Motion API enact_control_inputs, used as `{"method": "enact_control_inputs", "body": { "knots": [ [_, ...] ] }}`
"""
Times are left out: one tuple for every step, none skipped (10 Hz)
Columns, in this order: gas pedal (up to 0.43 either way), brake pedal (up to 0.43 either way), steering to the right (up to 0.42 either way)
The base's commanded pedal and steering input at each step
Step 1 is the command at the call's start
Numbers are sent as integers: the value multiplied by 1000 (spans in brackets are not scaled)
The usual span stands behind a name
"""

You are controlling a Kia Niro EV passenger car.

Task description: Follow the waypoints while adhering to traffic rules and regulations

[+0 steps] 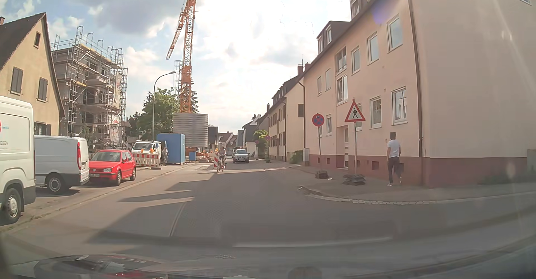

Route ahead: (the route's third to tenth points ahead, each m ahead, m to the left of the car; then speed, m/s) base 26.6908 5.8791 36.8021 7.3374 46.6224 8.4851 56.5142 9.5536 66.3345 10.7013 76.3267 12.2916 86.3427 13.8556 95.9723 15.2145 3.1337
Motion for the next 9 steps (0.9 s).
{"method": "enact_control_inputs", "body": {
  "knots": [
    [0, 0, 148],
    [0, 0, 130],
    [0, 0, 106],
    [0, 0, 88],
    [0, 0, 72],
    [0, 0, 60],
    [0, 0, 44],
    [0, 0, 32],
    [0, 0, 18]
  ]
}}
